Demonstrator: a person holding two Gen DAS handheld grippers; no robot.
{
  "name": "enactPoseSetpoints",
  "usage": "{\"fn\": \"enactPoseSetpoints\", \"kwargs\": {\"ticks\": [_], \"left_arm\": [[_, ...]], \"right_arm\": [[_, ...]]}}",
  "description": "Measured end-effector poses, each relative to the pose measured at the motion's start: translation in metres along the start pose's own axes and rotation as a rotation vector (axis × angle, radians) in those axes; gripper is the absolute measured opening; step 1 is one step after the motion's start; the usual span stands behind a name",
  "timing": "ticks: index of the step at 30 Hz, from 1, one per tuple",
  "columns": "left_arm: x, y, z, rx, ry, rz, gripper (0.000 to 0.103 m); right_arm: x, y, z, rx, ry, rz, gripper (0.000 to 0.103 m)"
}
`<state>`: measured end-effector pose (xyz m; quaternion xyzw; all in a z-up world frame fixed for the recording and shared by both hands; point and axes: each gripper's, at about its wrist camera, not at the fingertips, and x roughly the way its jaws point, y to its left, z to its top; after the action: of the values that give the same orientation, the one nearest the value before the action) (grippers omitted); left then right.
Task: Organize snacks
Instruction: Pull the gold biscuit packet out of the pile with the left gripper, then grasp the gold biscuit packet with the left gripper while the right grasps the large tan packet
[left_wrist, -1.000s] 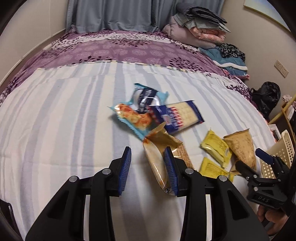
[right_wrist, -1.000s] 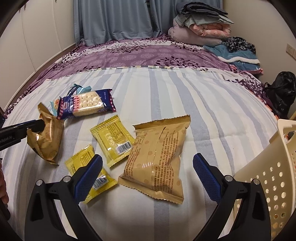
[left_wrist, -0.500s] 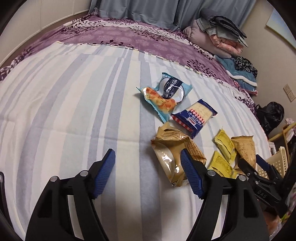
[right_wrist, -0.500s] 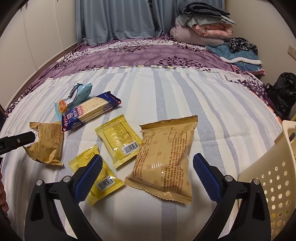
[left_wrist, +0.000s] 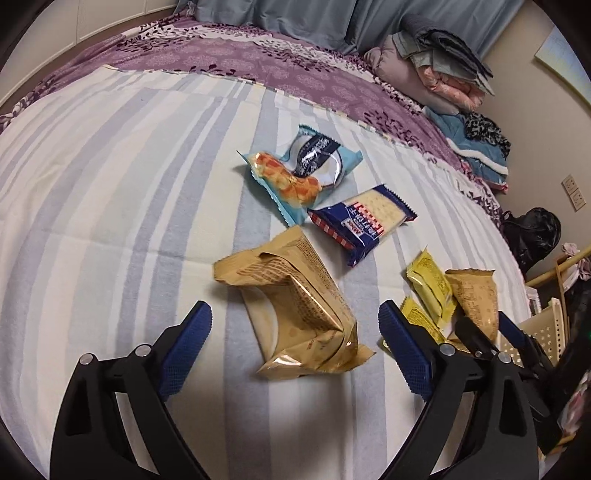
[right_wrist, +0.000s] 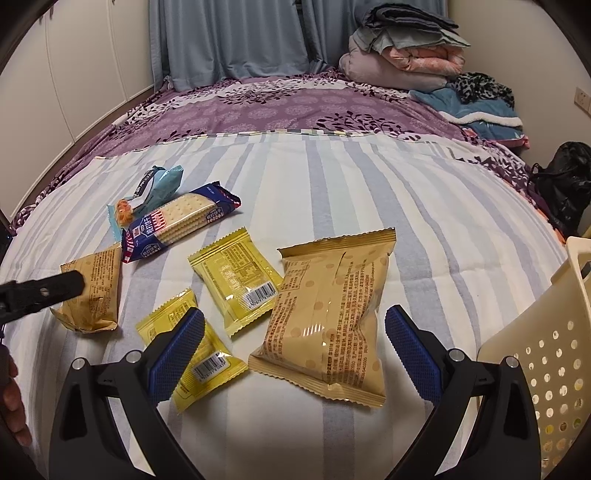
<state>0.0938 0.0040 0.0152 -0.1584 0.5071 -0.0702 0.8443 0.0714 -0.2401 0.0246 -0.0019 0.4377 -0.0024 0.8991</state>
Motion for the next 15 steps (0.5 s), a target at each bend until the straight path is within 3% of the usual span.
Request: {"fn": "enactPoseSetpoints", "kwargs": {"ticks": [8, 10, 12, 13, 15], "left_arm": [[0.019, -0.015, 0.004, 0.064, -0.013, 0.093, 0.091], [0.019, -0.017, 0.004, 0.104, -0.019, 0.141, 0.078], [0.018, -0.017, 0.004, 0.123, -0.023, 0.130, 0.072], [0.016, -0.016, 0.004, 0.129, -0.024, 0.122, 0.062], [0.013, -0.013, 0.006, 0.136, -0.022, 0.113, 0.056]], "right_arm": [[0.006, -0.008, 0.000, 0.015, 0.006, -0.008, 0.098], [0.008, -0.008, 0.000, 0.015, 0.009, -0.007, 0.098], [0.009, -0.008, 0.000, 0.012, 0.011, -0.007, 0.098], [0.010, -0.008, -0.001, 0.011, 0.012, -0.007, 0.098], [0.011, -0.009, -0.001, 0.013, 0.015, -0.009, 0.098]]}}
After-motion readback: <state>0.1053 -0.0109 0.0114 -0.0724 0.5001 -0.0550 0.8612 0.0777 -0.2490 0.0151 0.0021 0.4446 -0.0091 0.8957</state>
